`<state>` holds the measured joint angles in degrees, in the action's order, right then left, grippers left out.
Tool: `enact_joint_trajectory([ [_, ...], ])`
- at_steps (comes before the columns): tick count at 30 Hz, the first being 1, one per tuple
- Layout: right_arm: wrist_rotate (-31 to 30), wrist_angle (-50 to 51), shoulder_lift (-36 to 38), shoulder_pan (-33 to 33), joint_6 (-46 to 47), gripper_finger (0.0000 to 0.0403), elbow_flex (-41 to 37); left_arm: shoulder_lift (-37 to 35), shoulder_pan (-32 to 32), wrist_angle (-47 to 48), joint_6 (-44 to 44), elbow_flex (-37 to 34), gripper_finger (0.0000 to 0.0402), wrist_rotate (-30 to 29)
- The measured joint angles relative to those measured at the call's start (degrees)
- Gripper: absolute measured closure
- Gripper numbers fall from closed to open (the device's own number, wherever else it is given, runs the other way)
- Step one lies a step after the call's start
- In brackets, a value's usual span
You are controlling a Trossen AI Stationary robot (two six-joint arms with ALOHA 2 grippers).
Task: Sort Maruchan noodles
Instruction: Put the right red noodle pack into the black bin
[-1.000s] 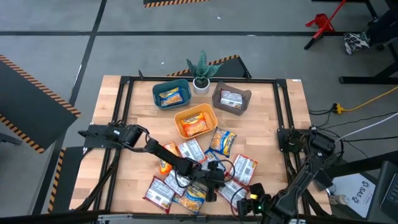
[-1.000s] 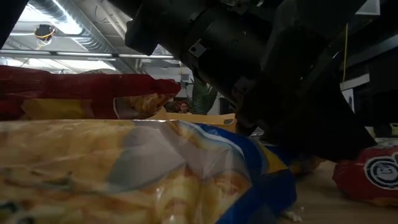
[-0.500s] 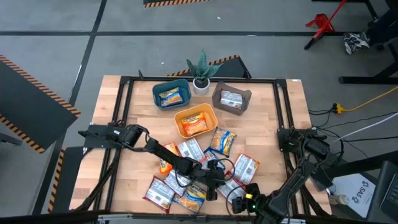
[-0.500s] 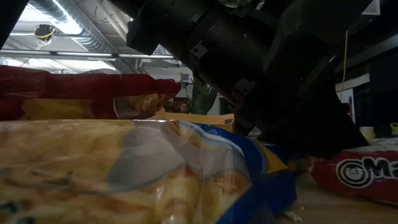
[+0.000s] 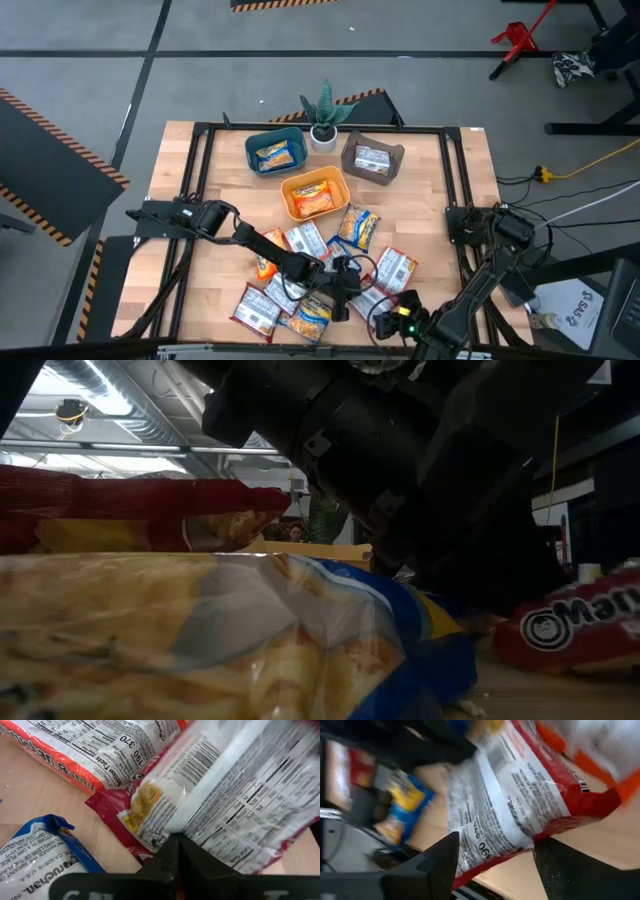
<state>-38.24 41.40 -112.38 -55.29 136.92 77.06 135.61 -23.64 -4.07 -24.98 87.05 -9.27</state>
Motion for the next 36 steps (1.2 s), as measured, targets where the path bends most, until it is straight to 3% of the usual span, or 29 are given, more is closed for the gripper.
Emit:
enact_joint_trajectory([
  [5, -7.53, 4.68, 3.88, 0.69, -7.59, 0.0173, 0.0, 0.0, 0.1, -0.27, 2.29, 0.32, 0.0401, 0.3],
  [9, -7.97, 8.01, 6.95, 1.28, -16.84, 0.0173, -0.02, 0.0, 0.65, -0.2, 3.73, 0.61, 0.0401, 1.09],
  [16, -2.86, 9.6, 8.32, 3.23, -30.2, 0.0173, -0.01, 0.02, 1.4, -0.89, 4.07, 0.61, 0.0401, 1.45],
  [23, 10.32, 11.68, 8.95, 2.6, -43.59, 0.0173, 0.0, 0.07, 2.58, -0.62, 4.1, 0.62, 0.0401, 1.8],
  [28, 13.06, 18.6, 10.02, 1.61, -28.05, 0.0173, 0.0, 0.07, 3.23, -0.64, 3.22, 0.61, 0.0401, 1.55],
  [36, 8.89, 26.45, 9.99, -6.78, 1.71, 0.0173, 0.0, 0.07, 3.3, -0.77, 2.78, 0.61, 0.0401, 1.06],
])
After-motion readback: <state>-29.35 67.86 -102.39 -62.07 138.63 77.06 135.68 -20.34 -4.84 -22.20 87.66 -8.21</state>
